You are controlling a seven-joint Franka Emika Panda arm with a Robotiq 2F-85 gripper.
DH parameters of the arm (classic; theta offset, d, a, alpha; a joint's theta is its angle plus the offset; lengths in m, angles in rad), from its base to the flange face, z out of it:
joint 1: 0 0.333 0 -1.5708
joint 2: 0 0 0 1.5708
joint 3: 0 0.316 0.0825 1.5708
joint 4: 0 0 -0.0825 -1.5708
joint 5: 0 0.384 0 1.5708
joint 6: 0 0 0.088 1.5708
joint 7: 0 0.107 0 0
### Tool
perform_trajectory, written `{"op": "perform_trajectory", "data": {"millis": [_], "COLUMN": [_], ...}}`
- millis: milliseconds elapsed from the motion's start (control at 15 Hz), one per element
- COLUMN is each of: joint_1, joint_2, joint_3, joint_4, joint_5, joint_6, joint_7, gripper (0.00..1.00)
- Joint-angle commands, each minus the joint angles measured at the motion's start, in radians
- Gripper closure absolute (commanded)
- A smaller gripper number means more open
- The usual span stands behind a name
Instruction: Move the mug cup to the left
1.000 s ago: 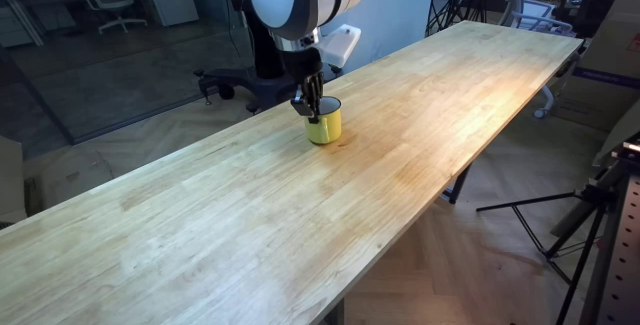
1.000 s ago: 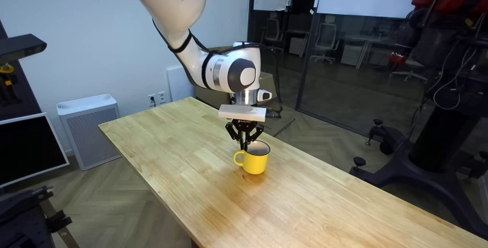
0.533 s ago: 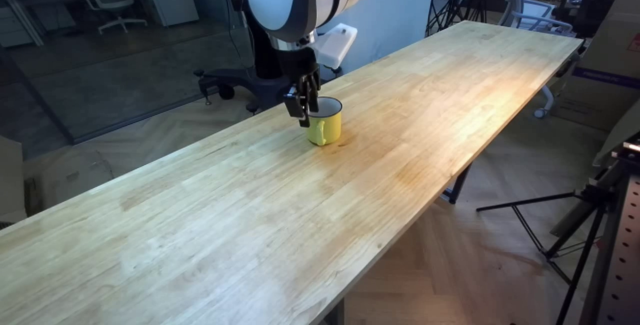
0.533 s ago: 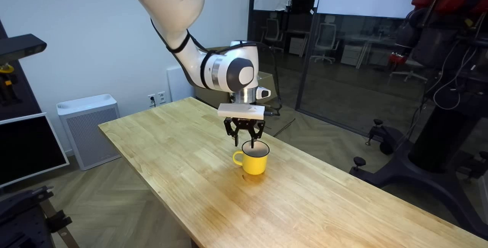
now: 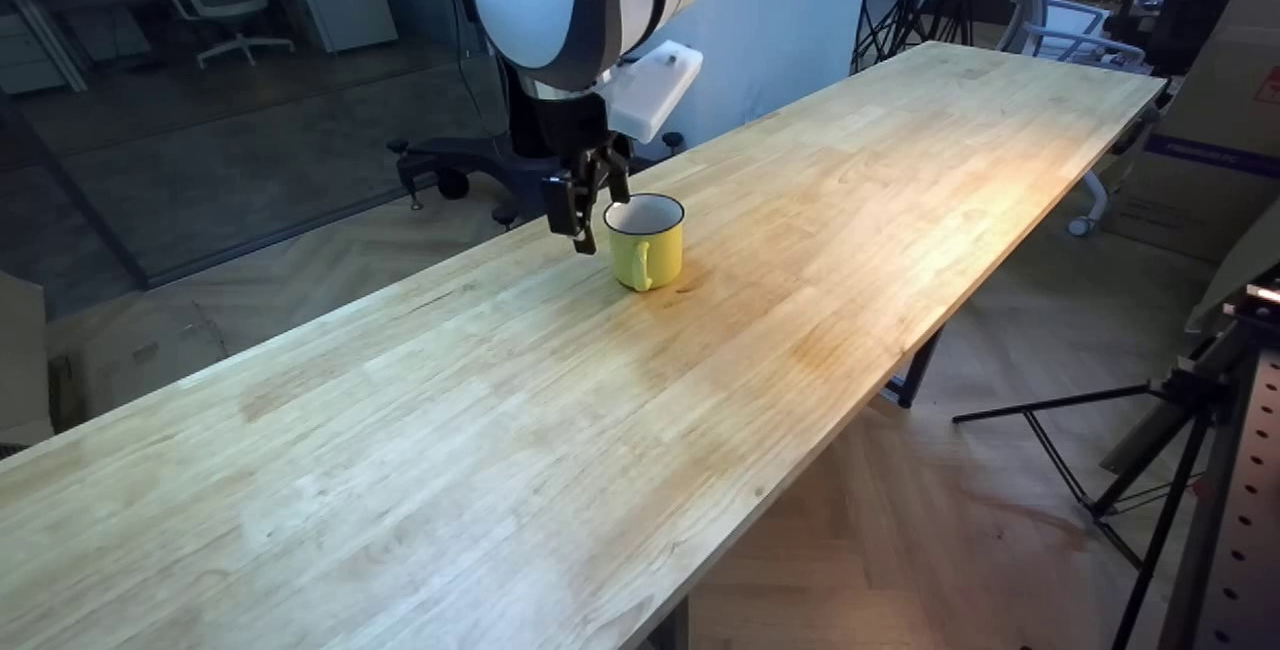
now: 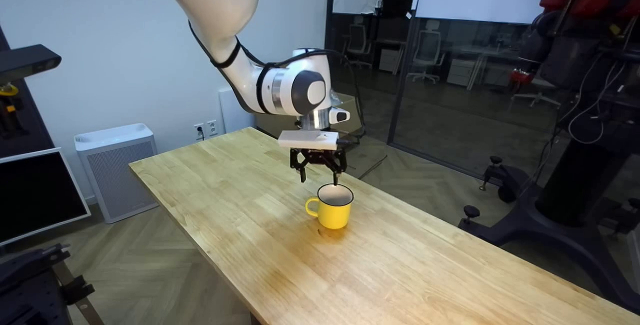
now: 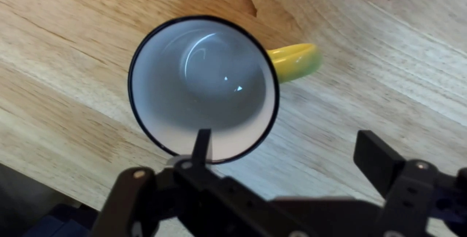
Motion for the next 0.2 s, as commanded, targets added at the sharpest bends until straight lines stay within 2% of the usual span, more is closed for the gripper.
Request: {"op": "perform_trajectory", "data": {"millis": [0, 133], "joint_1": [-0.021, -0.03], "joint_2": [-0.053, -0.065], "joint_3": [0.033, 0.046], "joint_4": [-0.038, -0.045], "joint_5": [0.029, 0.051], "joint_6": [-0.046, -0.061], "joint_7": [0.016, 0.013], "gripper": [0.0, 0.0]}}
